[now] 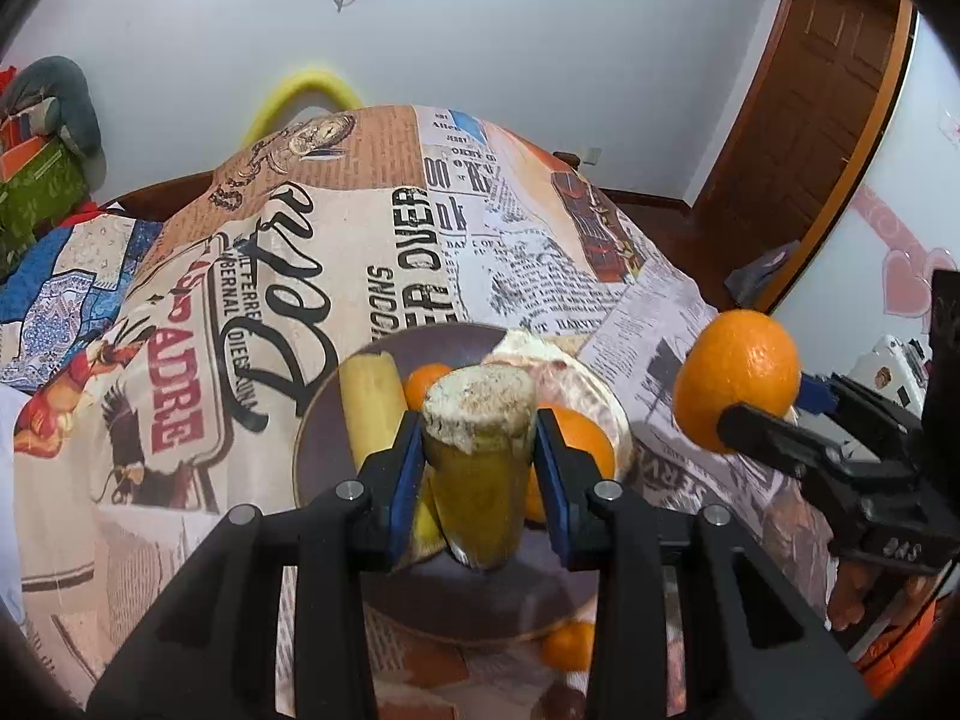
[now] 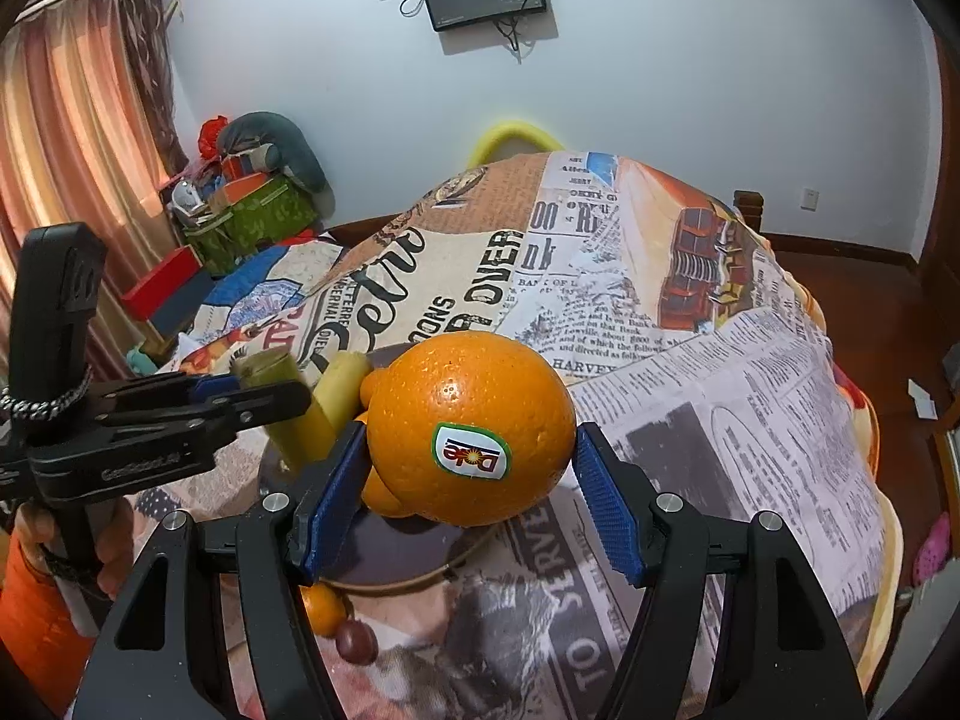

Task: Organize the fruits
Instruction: 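Lower the Dole orange onto the plate with the right tool while the left tool sets the vegetable there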

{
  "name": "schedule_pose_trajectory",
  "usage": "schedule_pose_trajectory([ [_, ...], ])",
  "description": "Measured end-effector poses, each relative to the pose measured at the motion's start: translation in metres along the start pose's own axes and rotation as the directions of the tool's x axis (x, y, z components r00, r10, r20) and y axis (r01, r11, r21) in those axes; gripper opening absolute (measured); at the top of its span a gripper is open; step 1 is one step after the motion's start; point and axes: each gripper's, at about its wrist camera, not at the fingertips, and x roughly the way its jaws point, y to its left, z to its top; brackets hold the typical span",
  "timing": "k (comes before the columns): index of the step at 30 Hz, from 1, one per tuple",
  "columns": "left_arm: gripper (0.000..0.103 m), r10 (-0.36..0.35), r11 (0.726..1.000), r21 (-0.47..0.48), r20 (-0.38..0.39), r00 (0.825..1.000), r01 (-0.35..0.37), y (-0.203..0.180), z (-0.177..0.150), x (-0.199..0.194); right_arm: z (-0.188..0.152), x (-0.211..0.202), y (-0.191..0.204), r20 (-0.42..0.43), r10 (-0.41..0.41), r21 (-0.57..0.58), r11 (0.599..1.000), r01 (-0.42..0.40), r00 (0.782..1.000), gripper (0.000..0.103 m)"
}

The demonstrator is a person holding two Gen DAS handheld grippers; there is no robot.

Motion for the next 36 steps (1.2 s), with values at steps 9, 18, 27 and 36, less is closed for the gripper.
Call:
schedule_pose_trajectory([
  [9,0.037,0.04,0.998,-0.038,0.005,0.999,-0.04,0.01,0.012,0.011,-0.009,0.008,0.008,-0.037,0.028,-0.019,0.999,-0.028,0.999,0.066],
  [18,0.041,0.068,0.997,0.033,-0.007,0.998,-0.067,0.0,0.009,0.006,-0.026,0.025,0.025,-0.116,0.061,-0.048,0.997,-0.067,0.991,0.066],
  [27,0.05,0.078,0.996,0.043,0.015,0.997,-0.078,0.003,0.003,-0.006,-0.027,0.041,0.029,-0.141,0.061,-0.076,0.994,-0.072,0.988,0.066],
  [36,0.05,0.082,0.996,0.029,-0.003,0.997,-0.082,0.016,-0.016,-0.018,-0.027,0.051,0.034,-0.152,0.057,-0.082,0.994,-0.07,0.987,0.066],
])
